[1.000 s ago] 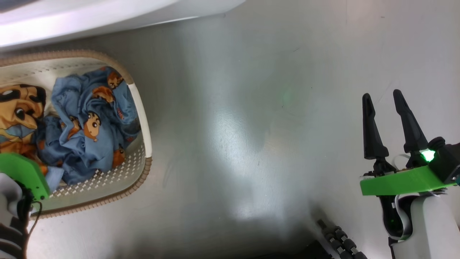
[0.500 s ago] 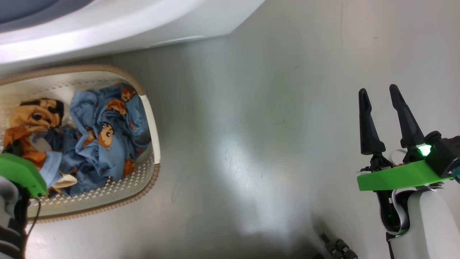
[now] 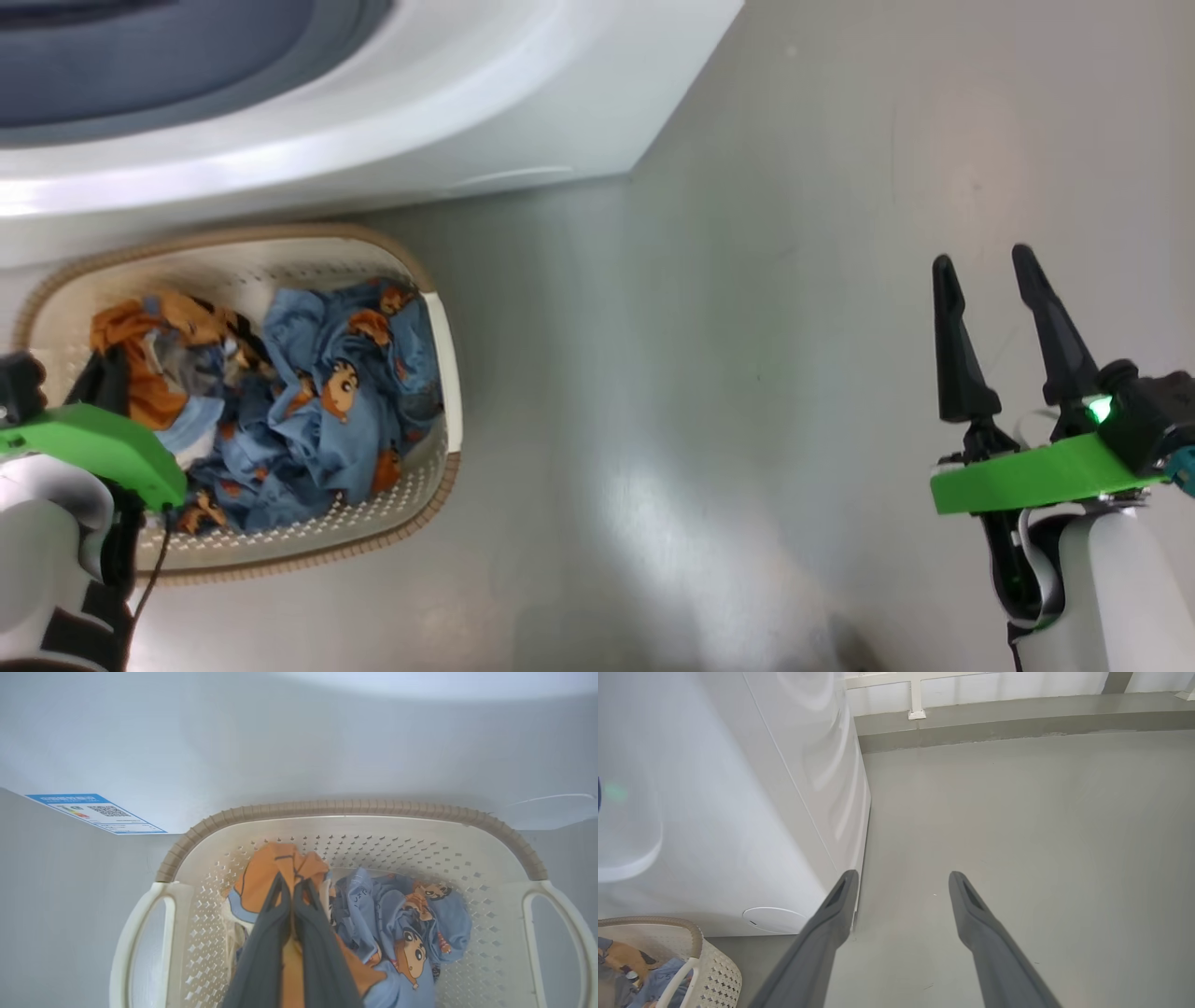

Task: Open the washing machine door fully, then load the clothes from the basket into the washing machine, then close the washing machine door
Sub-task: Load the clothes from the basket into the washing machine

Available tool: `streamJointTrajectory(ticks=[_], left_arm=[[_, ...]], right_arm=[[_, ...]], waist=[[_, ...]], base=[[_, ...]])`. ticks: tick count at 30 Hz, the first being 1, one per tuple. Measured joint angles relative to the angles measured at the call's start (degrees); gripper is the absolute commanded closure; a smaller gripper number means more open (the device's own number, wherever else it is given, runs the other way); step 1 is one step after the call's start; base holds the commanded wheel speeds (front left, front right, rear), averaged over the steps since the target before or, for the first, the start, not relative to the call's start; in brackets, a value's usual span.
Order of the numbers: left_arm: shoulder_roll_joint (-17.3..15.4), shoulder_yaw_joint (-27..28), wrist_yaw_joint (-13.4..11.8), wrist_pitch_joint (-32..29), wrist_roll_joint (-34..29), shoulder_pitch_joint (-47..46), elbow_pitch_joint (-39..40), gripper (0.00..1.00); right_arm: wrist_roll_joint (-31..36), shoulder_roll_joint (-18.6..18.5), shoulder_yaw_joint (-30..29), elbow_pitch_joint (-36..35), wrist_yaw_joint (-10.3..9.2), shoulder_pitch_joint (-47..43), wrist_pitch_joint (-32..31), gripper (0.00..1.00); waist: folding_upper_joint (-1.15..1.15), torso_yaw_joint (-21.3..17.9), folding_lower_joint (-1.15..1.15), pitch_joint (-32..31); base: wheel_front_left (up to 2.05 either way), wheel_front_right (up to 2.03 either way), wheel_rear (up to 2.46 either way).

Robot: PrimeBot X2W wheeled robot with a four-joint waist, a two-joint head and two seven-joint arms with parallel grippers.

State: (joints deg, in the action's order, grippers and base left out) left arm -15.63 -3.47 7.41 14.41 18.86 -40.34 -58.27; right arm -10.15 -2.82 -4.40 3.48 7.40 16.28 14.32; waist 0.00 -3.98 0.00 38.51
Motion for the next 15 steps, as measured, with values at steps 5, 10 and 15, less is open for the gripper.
streamJointTrajectory(ticks=[5, 10, 15], left_arm=[[0.78, 2.20, 0.00, 0.16, -0.08, 4.13, 6.12, 1.00], [2.33, 4.43, 0.00, 0.22, -0.54, 8.17, 12.17, 1.00], [5.05, 7.02, -0.01, 0.22, -2.07, 12.47, 20.05, 1.00]], right_arm=[[0.08, 0.00, -0.36, 0.33, 0.00, -1.36, 0.00, 0.00], [0.99, 0.00, -0.47, 0.49, 0.00, -2.60, 0.00, 0.00], [0.99, 0.01, -0.57, 1.16, 0.00, -4.39, 0.00, 0.00]], waist=[[0.00, 0.71, 0.00, -3.31], [0.00, 1.25, 0.00, -6.52], [0.00, 1.69, 0.00, -9.96]], base=[[0.00, 0.00, 0.00], [0.00, 0.00, 0.00], [0.00, 0.00, 0.00]])
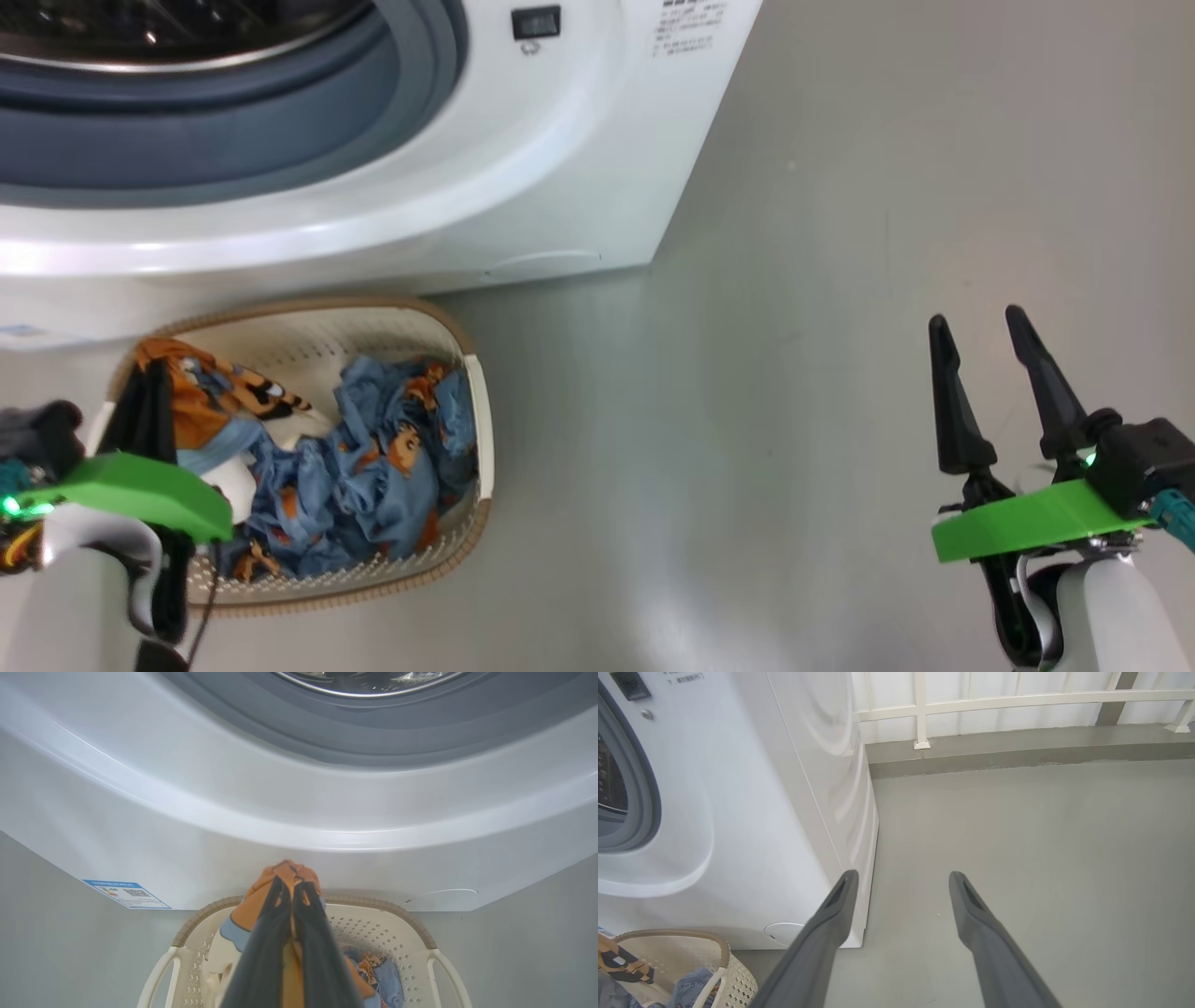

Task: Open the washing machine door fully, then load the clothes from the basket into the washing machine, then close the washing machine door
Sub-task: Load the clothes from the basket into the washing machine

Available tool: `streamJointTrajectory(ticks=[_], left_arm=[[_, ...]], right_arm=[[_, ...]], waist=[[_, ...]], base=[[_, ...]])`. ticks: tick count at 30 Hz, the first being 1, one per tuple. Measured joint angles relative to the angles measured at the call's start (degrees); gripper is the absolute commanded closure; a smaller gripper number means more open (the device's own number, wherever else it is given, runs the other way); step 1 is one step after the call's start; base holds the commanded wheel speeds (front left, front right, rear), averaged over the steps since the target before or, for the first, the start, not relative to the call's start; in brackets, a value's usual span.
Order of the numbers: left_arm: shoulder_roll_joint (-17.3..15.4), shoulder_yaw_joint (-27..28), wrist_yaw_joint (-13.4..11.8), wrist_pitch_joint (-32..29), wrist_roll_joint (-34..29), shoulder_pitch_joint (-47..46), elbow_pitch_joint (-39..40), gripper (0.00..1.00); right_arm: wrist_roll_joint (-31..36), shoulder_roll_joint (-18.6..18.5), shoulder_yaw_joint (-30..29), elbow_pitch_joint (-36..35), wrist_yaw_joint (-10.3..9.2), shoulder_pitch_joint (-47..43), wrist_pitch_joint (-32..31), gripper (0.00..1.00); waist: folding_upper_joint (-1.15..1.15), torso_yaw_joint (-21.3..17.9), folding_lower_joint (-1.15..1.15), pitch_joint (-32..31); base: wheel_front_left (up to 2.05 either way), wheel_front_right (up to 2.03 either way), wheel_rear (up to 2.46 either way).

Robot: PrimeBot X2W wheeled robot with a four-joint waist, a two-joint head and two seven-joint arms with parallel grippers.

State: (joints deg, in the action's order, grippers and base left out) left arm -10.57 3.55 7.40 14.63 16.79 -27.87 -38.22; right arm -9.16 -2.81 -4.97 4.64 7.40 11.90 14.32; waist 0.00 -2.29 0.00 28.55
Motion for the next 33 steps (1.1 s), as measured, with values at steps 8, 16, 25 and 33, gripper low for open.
streamJointTrajectory(ticks=[8, 16, 25, 33], left_arm=[[3.42, 1.65, -0.10, 0.00, -3.27, 7.03, 11.36, 1.00], [6.45, 2.38, -1.72, 0.00, -6.44, 15.72, 22.82, 1.00], [7.90, 2.20, -3.80, 0.00, -9.23, 21.70, 33.44, 1.00], [8.23, 1.08, -5.73, 0.00, -9.84, 26.91, 37.29, 1.00]], right_arm=[[0.00, 0.01, -0.22, 0.74, 0.00, -3.15, 0.00, 0.00], [0.00, 0.03, -0.44, 1.22, 0.00, -5.31, 0.00, 0.00], [-0.04, 0.08, -0.52, 1.62, 0.00, -8.19, 0.00, 0.00], [-0.10, 0.10, -0.80, 1.81, 0.00, -9.51, 0.00, 0.00]], waist=[[0.00, 0.57, 0.00, -5.15], [0.00, 1.13, 0.00, -10.54], [0.00, 1.41, 0.00, -16.08], [0.00, 1.29, 0.00, -20.12]], base=[[0.00, 0.00, 0.00], [0.00, 0.00, 0.00], [0.00, 0.00, 0.00], [0.00, 0.00, 0.00]])
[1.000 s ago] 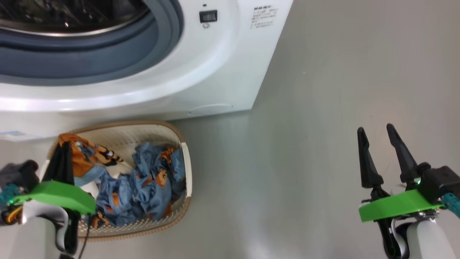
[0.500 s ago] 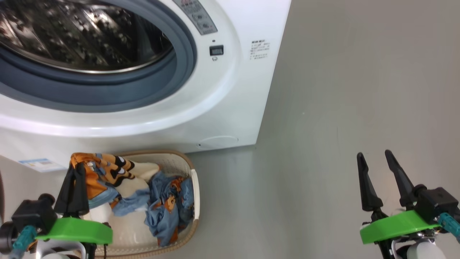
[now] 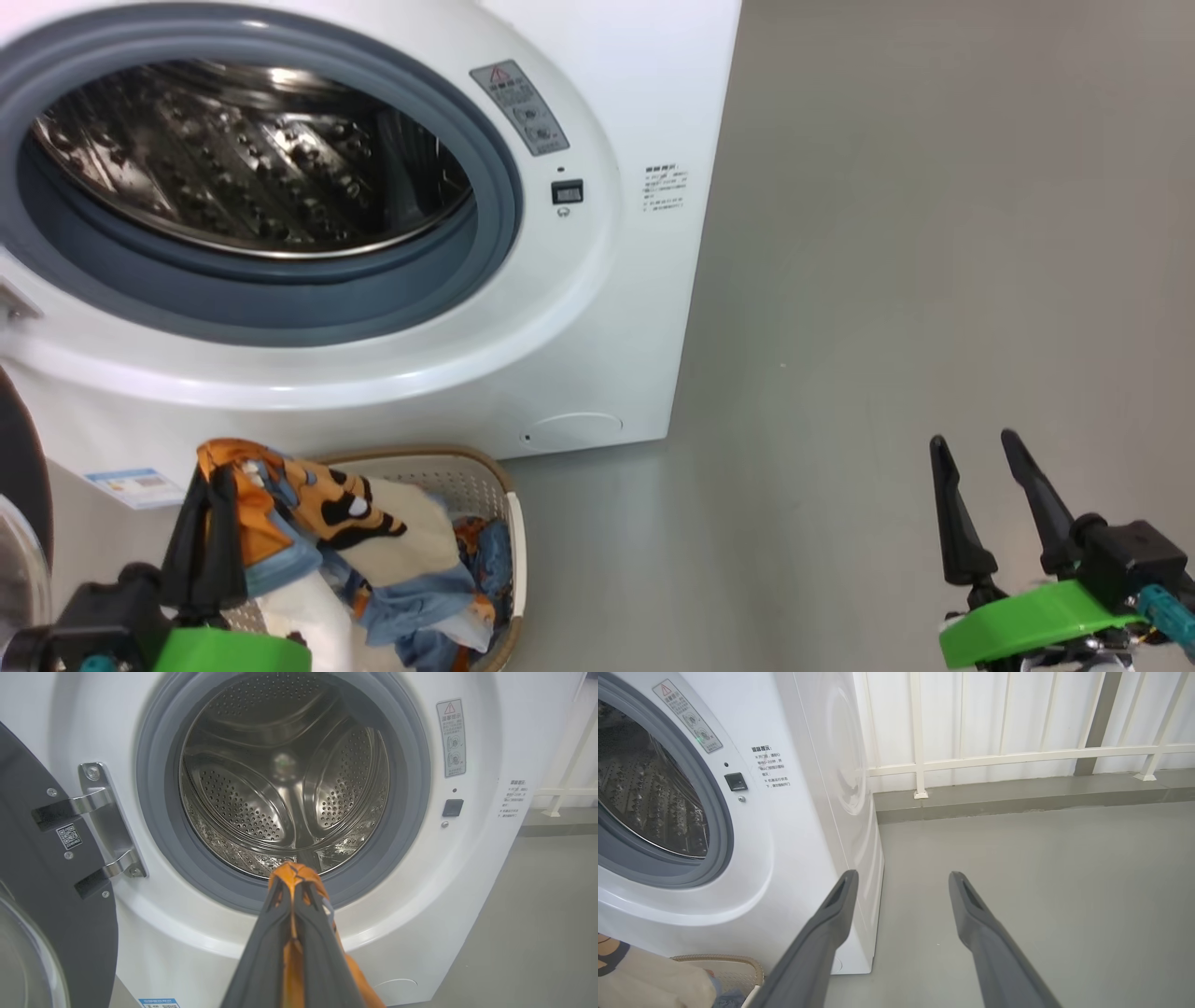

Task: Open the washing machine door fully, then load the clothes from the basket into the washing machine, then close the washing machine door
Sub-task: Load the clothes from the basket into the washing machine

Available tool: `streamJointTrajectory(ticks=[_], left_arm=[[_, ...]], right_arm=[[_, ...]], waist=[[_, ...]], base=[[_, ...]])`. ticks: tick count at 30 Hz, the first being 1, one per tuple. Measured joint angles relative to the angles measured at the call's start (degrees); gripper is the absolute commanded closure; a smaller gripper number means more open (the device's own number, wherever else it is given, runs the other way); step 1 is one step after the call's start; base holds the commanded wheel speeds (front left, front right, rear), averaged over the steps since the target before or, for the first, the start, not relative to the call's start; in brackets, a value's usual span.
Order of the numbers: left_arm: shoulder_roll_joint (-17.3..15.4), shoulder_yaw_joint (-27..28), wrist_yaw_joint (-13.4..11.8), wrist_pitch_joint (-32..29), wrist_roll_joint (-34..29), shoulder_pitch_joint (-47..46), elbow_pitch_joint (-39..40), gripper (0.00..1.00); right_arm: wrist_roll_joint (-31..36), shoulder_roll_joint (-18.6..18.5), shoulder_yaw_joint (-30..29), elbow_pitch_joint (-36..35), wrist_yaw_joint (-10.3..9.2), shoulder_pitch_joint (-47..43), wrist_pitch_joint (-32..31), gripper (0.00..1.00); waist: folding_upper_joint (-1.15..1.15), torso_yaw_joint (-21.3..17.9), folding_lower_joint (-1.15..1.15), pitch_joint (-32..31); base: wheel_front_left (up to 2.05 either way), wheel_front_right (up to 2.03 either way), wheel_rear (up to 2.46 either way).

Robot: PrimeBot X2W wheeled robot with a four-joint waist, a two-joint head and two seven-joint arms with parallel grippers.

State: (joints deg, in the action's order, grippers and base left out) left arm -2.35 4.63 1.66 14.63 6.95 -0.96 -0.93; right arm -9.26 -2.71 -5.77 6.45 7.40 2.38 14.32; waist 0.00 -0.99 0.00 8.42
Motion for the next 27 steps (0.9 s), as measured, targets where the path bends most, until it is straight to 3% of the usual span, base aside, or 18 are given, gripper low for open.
streamJointTrajectory(ticks=[11, 27], left_arm=[[0.03, -1.05, -1.91, 0.00, -0.02, 2.44, 0.57, 1.00], [0.05, 1.19, -1.67, 0.00, 1.04, 0.79, -1.59, 1.00]], right_arm=[[-0.54, 0.03, 0.01, 0.21, 0.00, -1.26, 0.00, 0.00], [-0.54, 0.04, -0.11, -0.21, 0.00, -1.14, 0.00, 0.00]], waist=[[0.00, -0.66, 0.00, -2.26], [0.00, -0.53, 0.00, 0.89]], base=[[0.00, 0.00, 0.00], [0.00, 0.00, 0.00]])
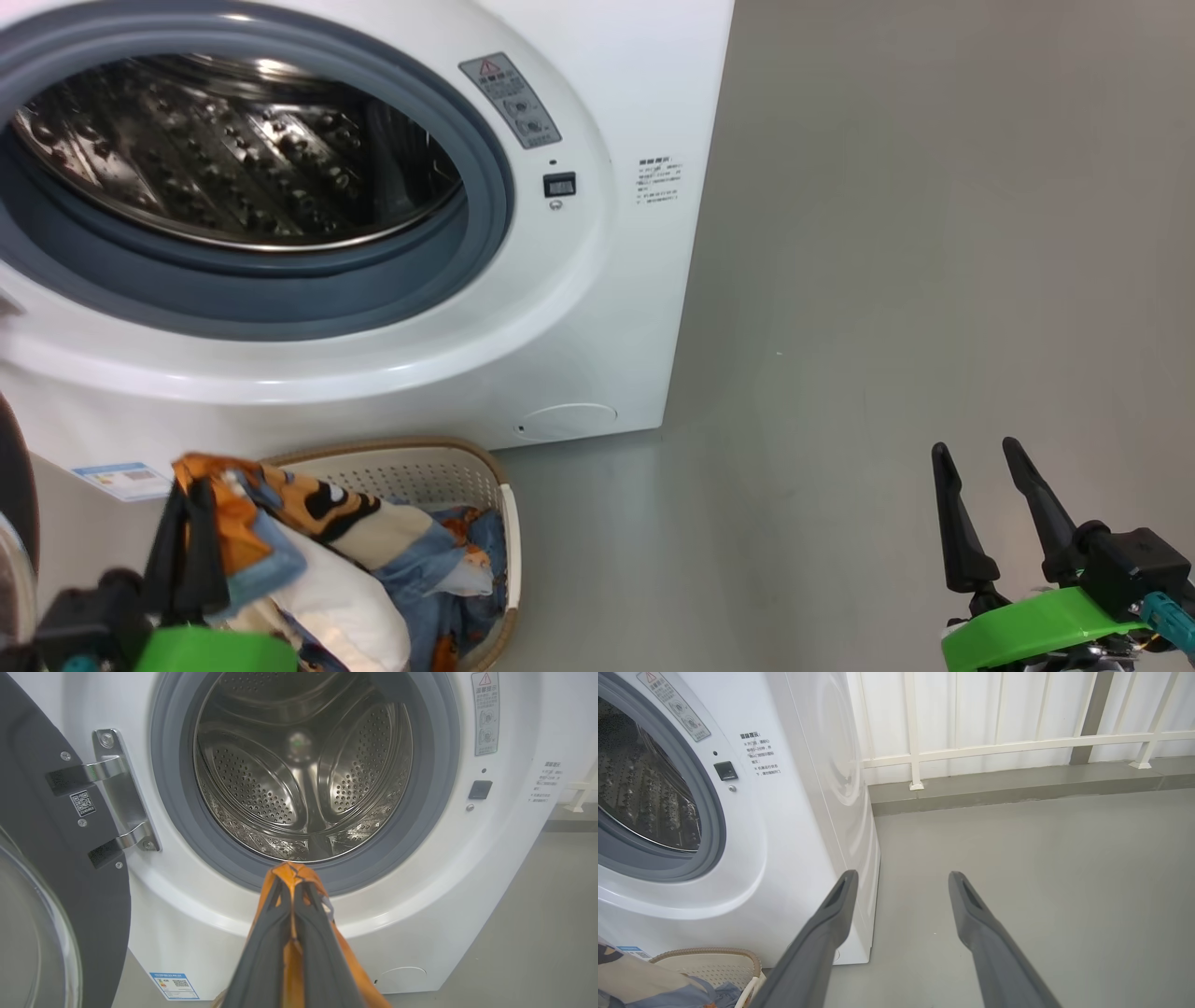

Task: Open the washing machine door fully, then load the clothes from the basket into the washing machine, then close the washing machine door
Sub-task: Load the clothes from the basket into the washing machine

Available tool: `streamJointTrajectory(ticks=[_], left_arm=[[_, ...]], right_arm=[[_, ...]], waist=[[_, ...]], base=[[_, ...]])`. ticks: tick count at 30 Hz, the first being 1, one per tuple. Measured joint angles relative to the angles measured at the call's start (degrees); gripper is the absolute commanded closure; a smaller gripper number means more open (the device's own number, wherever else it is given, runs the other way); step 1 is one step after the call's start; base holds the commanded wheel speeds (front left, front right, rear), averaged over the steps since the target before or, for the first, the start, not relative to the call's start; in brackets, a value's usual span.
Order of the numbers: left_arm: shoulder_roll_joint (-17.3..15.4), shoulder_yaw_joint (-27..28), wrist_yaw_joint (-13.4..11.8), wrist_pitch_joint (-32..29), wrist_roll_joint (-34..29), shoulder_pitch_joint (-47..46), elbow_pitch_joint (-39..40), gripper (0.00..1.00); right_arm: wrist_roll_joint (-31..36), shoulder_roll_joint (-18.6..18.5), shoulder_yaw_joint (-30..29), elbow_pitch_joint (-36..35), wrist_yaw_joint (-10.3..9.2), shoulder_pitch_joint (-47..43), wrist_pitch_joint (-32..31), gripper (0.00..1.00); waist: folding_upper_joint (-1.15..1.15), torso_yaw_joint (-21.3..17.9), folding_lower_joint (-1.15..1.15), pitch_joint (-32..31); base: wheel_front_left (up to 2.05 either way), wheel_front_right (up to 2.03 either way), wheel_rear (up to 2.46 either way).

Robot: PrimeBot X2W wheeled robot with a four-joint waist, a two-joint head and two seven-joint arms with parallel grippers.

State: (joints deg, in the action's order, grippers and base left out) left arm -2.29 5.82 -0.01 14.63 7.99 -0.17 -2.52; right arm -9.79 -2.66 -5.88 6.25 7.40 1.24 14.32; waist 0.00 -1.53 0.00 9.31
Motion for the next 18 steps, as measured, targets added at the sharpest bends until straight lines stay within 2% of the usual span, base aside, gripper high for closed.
streamJointTrajectory(ticks=[9, 18], left_arm=[[-0.32, 2.63, 1.79, 0.00, -0.19, -9.25, -3.79, 1.00], [-4.72, 4.89, 4.41, 0.01, -0.65, -20.55, -9.23, 1.00]], right_arm=[[0.01, 0.00, 0.47, -0.05, 0.00, 1.52, 0.00, 0.00], [-0.53, 0.00, 1.58, -0.01, 0.00, 4.30, 0.00, 0.00]], waist=[[0.00, -0.92, 0.00, 3.42], [0.00, -3.79, 0.00, 7.62]], base=[[0.00, 0.00, 0.00], [0.00, 0.00, 0.00]])
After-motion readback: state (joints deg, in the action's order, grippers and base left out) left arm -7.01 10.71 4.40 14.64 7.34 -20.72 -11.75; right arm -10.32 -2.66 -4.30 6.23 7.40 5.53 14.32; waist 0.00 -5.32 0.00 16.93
